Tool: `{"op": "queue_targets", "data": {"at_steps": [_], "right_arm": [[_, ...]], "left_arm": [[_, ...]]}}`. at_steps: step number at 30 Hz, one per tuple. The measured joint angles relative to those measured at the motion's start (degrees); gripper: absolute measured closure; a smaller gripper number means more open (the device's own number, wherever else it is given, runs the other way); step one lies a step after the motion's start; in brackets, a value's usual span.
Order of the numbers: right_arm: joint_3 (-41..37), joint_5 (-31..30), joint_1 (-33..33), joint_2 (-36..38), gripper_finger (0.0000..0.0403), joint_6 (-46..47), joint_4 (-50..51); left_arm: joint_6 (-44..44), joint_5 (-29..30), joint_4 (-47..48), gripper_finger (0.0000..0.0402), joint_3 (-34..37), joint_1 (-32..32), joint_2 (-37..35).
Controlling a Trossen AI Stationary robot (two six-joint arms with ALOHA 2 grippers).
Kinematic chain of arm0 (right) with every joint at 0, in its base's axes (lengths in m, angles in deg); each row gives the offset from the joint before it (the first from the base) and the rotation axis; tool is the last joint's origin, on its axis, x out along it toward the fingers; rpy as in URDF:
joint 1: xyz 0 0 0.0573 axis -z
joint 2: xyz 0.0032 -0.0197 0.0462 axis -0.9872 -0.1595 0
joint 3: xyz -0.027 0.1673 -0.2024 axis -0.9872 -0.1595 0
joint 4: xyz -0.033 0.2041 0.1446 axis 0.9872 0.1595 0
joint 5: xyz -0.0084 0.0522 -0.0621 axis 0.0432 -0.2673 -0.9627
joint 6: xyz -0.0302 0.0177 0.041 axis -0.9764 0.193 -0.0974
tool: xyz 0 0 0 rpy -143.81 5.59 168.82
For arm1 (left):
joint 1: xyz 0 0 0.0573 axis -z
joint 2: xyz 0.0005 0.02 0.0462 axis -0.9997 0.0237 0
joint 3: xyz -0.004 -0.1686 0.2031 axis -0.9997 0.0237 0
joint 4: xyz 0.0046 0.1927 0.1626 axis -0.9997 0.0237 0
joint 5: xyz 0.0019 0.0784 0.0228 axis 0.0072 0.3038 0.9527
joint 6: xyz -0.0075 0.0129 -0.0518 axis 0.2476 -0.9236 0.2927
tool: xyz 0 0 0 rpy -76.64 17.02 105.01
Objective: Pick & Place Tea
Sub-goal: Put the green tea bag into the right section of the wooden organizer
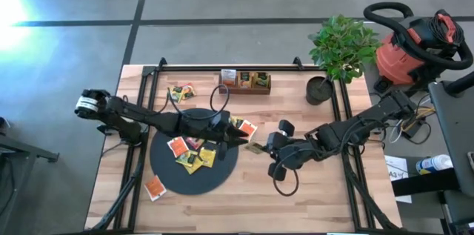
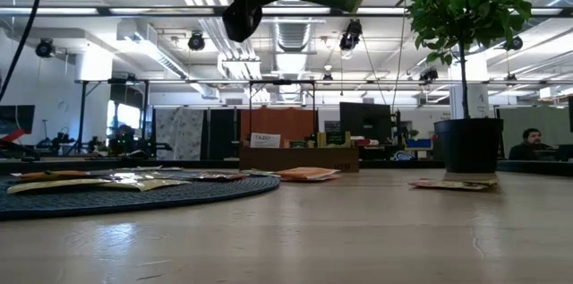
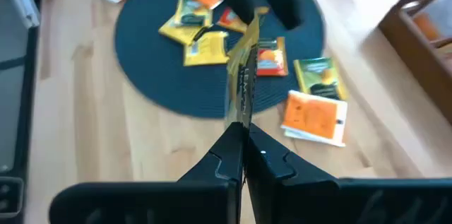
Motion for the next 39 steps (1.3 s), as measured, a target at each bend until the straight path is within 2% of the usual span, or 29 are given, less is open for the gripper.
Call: {"op": "queue_targets", "data": {"at_steps": [3, 7, 15, 20, 30, 39], "right_arm": [[0.0, 1.9, 0.9, -0.4, 0.0394, -1.0, 0.0], [0.0, 7.7, 2.9, -1.2, 0.0394, -2.9, 0.1], [0.0, 11.9, 4.4, -2.1, 0.0394, -5.3, 0.3], [0.0, 14.5, 4.6, -2.1, 0.0394, -5.5, 0.1], [0.0, 16.2, 6.1, -2.9, 0.0394, -7.2, -2.0], [0.0, 17.9, 6.4, -2.9, 0.0394, -7.2, -1.4]], "left_arm": [[0.1, -4.0, 1.8, 0.0275, -1.6, -0.8, 0.6], [-2.1, -8.1, 6.9, 0.0275, -5.5, -1.0, 2.5], [-8.1, -9.9, 19.9, 0.0275, -12.3, -1.1, 5.2], [-9.5, -10.5, 20.9, 0.0275, -13.4, -1.7, 5.4], [-9.6, -17.1, 21.0, 0.0275, -15.1, -2.3, 9.0], [-10.3, -17.8, 21.9, 0.0275, -17.2, -3.6, 10.0]]}}
